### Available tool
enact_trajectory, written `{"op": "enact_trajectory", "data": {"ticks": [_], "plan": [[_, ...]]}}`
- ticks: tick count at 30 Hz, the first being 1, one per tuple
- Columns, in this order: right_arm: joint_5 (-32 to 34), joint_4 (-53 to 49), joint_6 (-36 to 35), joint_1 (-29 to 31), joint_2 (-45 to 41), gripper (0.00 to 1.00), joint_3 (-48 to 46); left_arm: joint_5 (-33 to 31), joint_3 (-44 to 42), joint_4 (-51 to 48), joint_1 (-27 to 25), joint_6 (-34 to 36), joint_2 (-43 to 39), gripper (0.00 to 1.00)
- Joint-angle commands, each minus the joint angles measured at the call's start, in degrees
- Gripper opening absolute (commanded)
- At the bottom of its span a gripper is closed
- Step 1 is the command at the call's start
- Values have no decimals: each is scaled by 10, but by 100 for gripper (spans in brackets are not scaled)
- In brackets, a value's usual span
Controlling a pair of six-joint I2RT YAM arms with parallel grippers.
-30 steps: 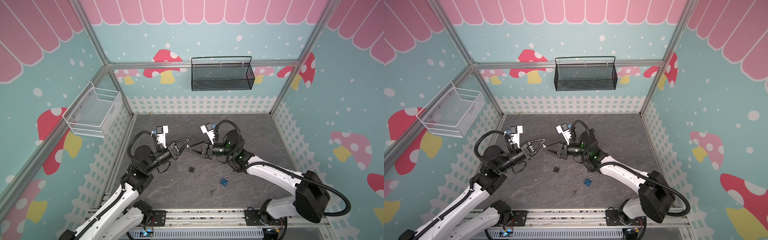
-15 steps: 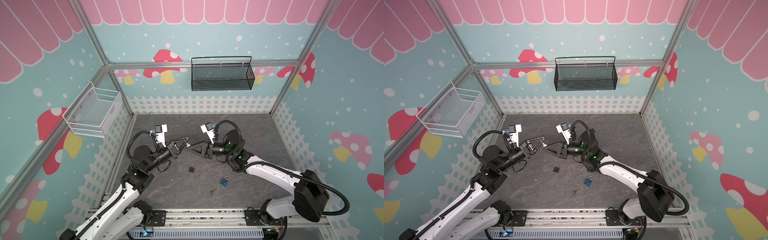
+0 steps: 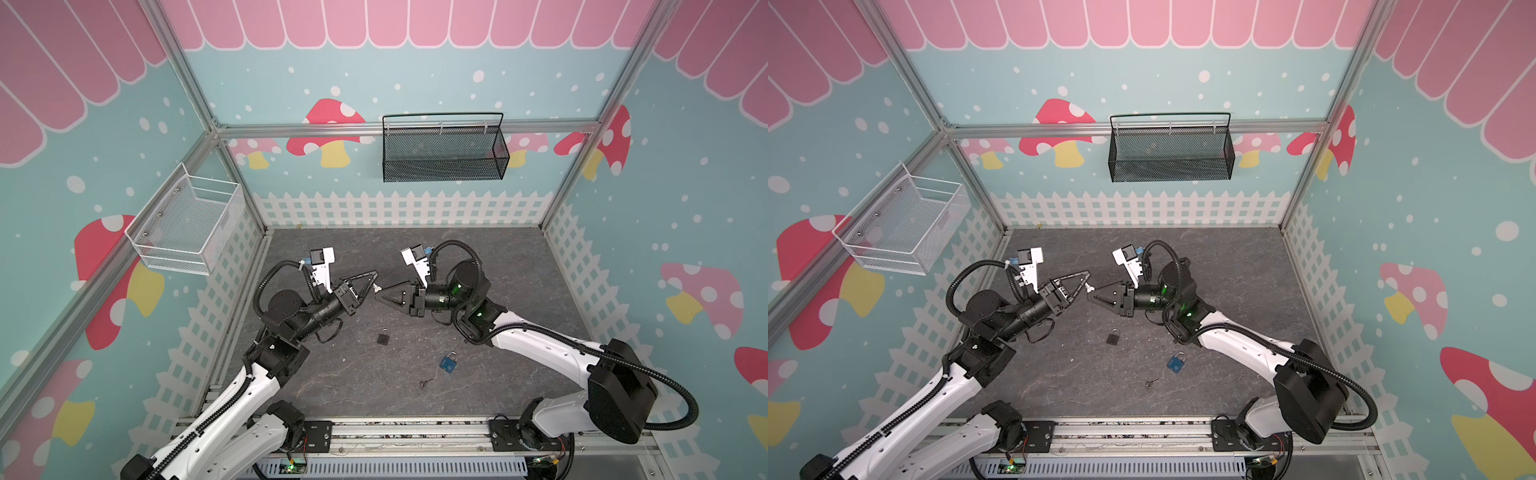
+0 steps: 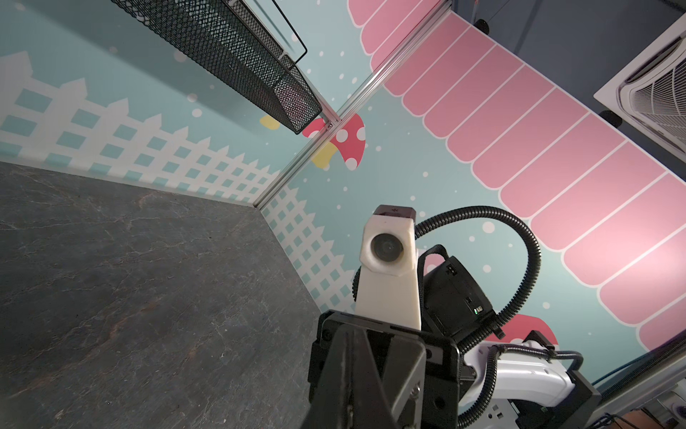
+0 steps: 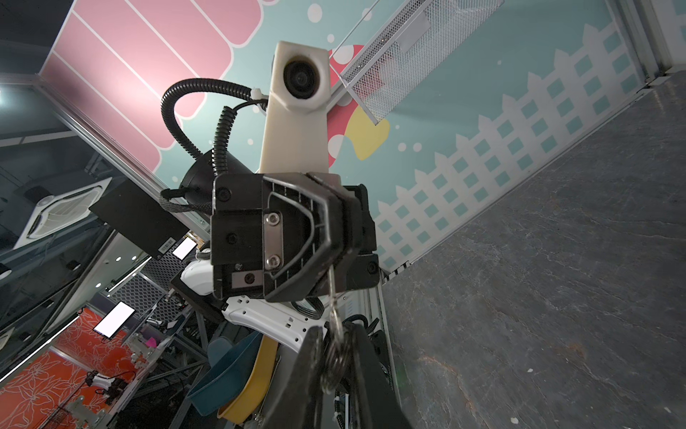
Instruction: Unlock with the key
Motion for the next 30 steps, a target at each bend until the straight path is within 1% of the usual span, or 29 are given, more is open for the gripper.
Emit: {"op": "enact_trajectory", "data": {"ticks": [1,4,11,14,19,22,25,30], "plan": [[3,16,7,-2,-2,17,-2,-9,-10,4,0,10,-12,0],[3,16,7,-2,-3,14,0,-9,-12,5,0,14,-14,0],[4,16,8,-2,3,13,0,1,-13,11,1,21,-13,0],[5,17,11,-2,4,16,3,8,-15,18,0,24,-14,0],[3,17,10,-2,5,16,7,5,-19,19,1,29,-21,0],[2,18,12,-2,7,13,8,2,-20,18,0,33,-23,0],[1,18,16,-2,8,16,9,4,-21,19,1,35,-22,0],[-2,24,20,-2,11,17,11,8,-21,26,1,35,-18,0]]}}
